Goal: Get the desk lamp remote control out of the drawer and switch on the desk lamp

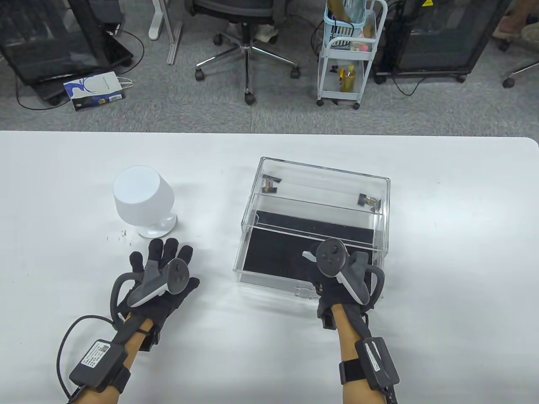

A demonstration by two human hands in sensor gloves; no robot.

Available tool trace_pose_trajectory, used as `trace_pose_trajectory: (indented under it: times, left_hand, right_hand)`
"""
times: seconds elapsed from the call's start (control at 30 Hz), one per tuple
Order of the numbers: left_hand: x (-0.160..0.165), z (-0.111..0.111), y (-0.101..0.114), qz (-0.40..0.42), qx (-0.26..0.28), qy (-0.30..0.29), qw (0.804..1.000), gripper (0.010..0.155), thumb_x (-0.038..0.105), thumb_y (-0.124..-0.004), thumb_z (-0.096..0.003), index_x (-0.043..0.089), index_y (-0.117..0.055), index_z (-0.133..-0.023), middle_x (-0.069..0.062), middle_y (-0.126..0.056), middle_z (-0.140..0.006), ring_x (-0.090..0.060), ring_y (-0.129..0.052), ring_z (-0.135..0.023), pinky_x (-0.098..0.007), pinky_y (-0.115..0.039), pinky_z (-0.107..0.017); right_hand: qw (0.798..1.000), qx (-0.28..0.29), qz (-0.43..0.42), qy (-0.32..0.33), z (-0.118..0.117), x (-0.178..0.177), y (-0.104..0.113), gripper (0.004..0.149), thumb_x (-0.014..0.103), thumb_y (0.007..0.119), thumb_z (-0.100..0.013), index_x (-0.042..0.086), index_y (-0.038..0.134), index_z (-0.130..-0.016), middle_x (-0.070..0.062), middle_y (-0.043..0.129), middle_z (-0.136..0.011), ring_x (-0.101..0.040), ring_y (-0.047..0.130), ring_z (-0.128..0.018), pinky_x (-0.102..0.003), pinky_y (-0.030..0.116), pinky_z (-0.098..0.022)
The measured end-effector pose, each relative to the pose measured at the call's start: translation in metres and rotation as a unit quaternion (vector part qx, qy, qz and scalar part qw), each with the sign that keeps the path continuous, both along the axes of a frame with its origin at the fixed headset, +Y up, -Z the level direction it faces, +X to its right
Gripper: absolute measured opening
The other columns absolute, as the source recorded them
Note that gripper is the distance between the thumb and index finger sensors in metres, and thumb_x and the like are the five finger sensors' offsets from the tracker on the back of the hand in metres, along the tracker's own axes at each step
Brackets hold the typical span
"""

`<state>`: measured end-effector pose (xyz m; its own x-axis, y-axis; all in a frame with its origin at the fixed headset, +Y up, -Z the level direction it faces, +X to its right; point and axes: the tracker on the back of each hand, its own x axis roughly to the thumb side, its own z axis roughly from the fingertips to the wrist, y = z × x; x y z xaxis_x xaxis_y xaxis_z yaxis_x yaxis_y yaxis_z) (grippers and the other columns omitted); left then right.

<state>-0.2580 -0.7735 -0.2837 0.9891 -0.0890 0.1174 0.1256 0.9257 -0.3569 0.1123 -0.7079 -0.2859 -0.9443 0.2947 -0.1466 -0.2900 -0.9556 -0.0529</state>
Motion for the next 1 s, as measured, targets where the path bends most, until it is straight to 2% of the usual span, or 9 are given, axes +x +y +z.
trace_pose_trajectory:
  times: [0.2,0.33,0.43,0.5,0.57,0.77,1.0]
  left_hand:
    - [0.0,0.0,0.0,0.001,0.0,-0.001,1.0,0.074,0.073,-0.036,-0.0407,0.05,-0.001,-0.101,0.008,0.009,-0.116,-0.028,0.01,-0.111,-0.068,-0.006,-0.07]
    - [0.001,0.001,0.001,0.0,-0.001,-0.001,1.0,0.074,0.073,-0.036,-0.0408,0.05,-0.001,-0.102,0.008,0.009,-0.116,-0.028,0.01,-0.111,-0.068,-0.006,-0.069]
    - [0.001,0.001,0.0,0.0,-0.002,-0.002,1.0,0.074,0.073,-0.036,-0.0408,0.049,-0.001,-0.102,0.008,0.008,-0.116,-0.028,0.01,-0.111,-0.068,-0.006,-0.069]
    - [0.002,0.001,0.0,0.0,-0.003,-0.002,1.0,0.074,0.073,-0.036,-0.0408,0.05,-0.001,-0.102,0.008,0.008,-0.116,-0.028,0.01,-0.111,-0.068,-0.006,-0.069]
    - [0.002,0.001,0.0,0.0,-0.004,-0.003,1.0,0.074,0.073,-0.036,-0.0408,0.049,-0.001,-0.102,0.008,0.008,-0.116,-0.028,0.009,-0.111,-0.068,-0.006,-0.069]
    - [0.002,0.001,0.001,0.001,-0.005,-0.002,1.0,0.074,0.073,-0.036,-0.0408,0.049,-0.001,-0.102,0.008,0.008,-0.116,-0.028,0.01,-0.111,-0.069,-0.006,-0.07]
    - [0.002,0.001,0.001,0.004,-0.005,-0.003,1.0,0.074,0.073,-0.036,-0.0407,0.05,-0.001,-0.102,0.008,0.008,-0.116,-0.028,0.009,-0.111,-0.069,-0.006,-0.07]
  right_hand:
    - [0.999,0.009,0.035,0.005,0.0,-0.003,0.0,0.056,0.067,0.08,-0.03,0.035,0.086,-0.074,-0.002,0.1,-0.057,-0.021,0.098,-0.031,-0.03,0.084,-0.024]
    - [0.999,0.006,0.035,0.004,0.0,-0.004,-0.002,0.057,0.068,0.08,-0.029,0.035,0.084,-0.075,0.0,0.098,-0.059,-0.02,0.098,-0.032,-0.029,0.084,-0.024]
    - [0.997,-0.017,0.063,0.03,-0.001,-0.007,-0.006,0.062,0.068,0.075,-0.035,0.036,0.073,-0.088,0.0,0.09,-0.076,-0.021,0.096,-0.048,-0.03,0.084,-0.036]
    - [0.996,-0.034,0.075,0.033,-0.002,-0.008,-0.01,0.059,0.063,0.068,-0.042,0.037,0.063,-0.095,0.001,0.082,-0.088,-0.02,0.093,-0.06,-0.031,0.083,-0.046]
    - [0.996,-0.053,0.064,0.037,-0.004,-0.009,-0.015,0.056,0.056,0.067,-0.046,0.037,0.061,-0.098,-0.001,0.077,-0.095,-0.024,0.09,-0.071,-0.037,0.081,-0.056]
    - [0.995,-0.073,0.064,0.021,-0.006,-0.002,-0.024,0.053,0.047,0.069,-0.047,0.04,0.065,-0.099,-0.002,0.079,-0.101,-0.028,0.089,-0.086,-0.044,0.078,-0.065]
    - [0.996,-0.08,0.034,0.011,-0.008,0.001,-0.026,0.051,0.044,0.073,-0.047,0.044,0.07,-0.098,-0.004,0.08,-0.104,-0.031,0.085,-0.092,-0.048,0.074,-0.067]
